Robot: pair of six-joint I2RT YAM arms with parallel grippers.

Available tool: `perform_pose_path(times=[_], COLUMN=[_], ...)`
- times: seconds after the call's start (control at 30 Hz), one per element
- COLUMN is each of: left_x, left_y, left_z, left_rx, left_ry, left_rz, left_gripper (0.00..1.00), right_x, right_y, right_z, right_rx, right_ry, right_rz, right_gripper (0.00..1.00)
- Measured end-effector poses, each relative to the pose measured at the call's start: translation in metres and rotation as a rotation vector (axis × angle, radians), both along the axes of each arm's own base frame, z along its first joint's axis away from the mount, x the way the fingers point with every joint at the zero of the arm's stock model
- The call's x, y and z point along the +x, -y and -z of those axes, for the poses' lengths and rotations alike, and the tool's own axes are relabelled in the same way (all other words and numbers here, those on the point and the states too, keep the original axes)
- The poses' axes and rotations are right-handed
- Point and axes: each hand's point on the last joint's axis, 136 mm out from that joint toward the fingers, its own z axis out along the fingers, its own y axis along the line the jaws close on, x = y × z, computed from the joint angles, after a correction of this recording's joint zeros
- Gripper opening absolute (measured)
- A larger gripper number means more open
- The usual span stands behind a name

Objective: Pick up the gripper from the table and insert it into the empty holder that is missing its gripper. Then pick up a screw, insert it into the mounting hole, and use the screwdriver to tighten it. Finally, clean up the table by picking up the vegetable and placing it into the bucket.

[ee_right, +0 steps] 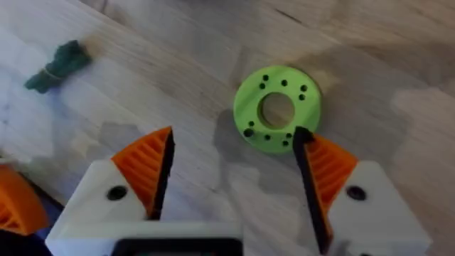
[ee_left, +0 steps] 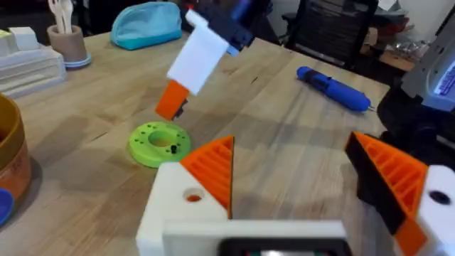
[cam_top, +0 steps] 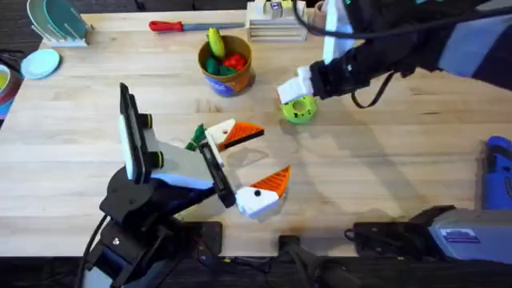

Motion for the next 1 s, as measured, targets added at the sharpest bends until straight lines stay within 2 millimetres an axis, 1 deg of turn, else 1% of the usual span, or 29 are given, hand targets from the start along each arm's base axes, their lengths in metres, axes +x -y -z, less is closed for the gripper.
perform_pose_path(times=[0.17,0.27,0.37,0.5,0.57,0.67,0.77,0.8,0.87,0.9,1.0], left_x=[0.0,0.0,0.0,0.0,0.0,0.0,0.0,0.0,0.0,0.0,0.0], left_y=[0.0,0.0,0.0,0.0,0.0,0.0,0.0,0.0,0.0,0.0,0.0], left_z=[0.0,0.0,0.0,0.0,0.0,0.0,0.0,0.0,0.0,0.0,0.0], left_rx=[0.0,0.0,0.0,0.0,0.0,0.0,0.0,0.0,0.0,0.0,0.0], left_ry=[0.0,0.0,0.0,0.0,0.0,0.0,0.0,0.0,0.0,0.0,0.0], left_rz=[0.0,0.0,0.0,0.0,0.0,0.0,0.0,0.0,0.0,0.0,0.0], left_gripper=[0.993,0.993,0.993,0.993,0.993,0.993,0.992,0.993,0.993,0.993,0.993], right_x=[0.001,0.001,-0.002,-0.004,-0.004,-0.003,-0.003,-0.003,-0.002,-0.002,-0.001], right_y=[0.005,0.005,0.002,-0.005,-0.009,-0.011,-0.01,-0.009,-0.009,-0.009,-0.008], right_z=[0.011,0.022,0.034,0.048,0.055,0.062,0.069,0.07,0.069,0.069,0.069], right_rx=[-0.118,-0.205,-0.27,-0.315,-0.333,-0.361,-0.383,-0.389,-0.391,-0.392,-0.399], right_ry=[0.049,0.072,0.075,0.071,0.072,0.075,0.067,0.068,0.071,0.071,0.075], right_rz=[-0.062,-0.099,-0.133,-0.167,-0.18,-0.188,-0.191,-0.187,-0.184,-0.183,-0.176], right_gripper=[0.933,0.922,0.689,0.564,0.486,0.403,0.279,0.244,0.217,0.189,0.069])
